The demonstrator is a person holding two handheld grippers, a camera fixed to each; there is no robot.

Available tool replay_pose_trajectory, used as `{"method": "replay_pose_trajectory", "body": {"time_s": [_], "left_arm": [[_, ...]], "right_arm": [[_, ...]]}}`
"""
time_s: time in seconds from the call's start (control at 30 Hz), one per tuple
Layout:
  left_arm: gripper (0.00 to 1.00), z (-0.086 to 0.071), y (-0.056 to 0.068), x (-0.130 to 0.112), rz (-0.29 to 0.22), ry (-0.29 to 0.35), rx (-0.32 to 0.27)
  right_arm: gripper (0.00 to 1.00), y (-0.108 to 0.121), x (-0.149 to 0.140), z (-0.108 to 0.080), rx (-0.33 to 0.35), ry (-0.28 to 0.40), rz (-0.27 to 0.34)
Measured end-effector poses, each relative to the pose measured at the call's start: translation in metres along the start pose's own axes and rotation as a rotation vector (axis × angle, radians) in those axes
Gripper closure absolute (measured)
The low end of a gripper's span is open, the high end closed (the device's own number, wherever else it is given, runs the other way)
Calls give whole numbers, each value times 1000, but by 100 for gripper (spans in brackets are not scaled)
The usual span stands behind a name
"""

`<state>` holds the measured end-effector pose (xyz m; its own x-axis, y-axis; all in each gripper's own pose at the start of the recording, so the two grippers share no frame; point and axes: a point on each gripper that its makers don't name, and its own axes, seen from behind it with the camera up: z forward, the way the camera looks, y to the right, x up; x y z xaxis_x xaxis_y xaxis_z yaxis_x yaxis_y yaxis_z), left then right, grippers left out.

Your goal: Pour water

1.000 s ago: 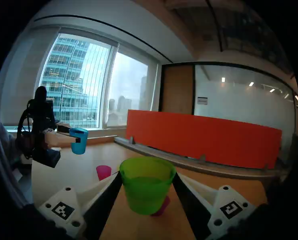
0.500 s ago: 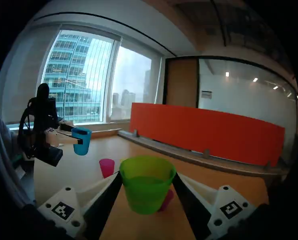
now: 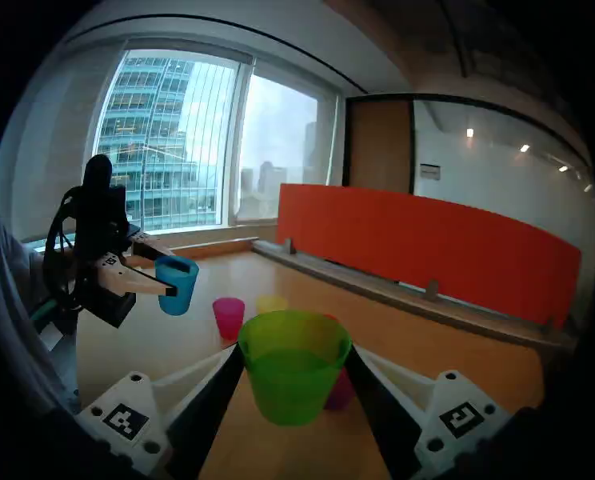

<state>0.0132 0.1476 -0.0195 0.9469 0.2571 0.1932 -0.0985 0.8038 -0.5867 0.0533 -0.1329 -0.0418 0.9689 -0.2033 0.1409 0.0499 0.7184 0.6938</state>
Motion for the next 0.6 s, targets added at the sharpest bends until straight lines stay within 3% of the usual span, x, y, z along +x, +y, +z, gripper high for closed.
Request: {"method": "replay_pose_trajectory", "body": {"time_s": [0.3, 0.6], "left_arm": [[13, 15, 11, -20, 28, -80, -47], [13, 24, 14, -34, 66, -143, -67]], "right_arm": [[9, -9, -15, 13, 45, -64, -8], [9, -15, -27, 21, 78, -113, -14]]}}
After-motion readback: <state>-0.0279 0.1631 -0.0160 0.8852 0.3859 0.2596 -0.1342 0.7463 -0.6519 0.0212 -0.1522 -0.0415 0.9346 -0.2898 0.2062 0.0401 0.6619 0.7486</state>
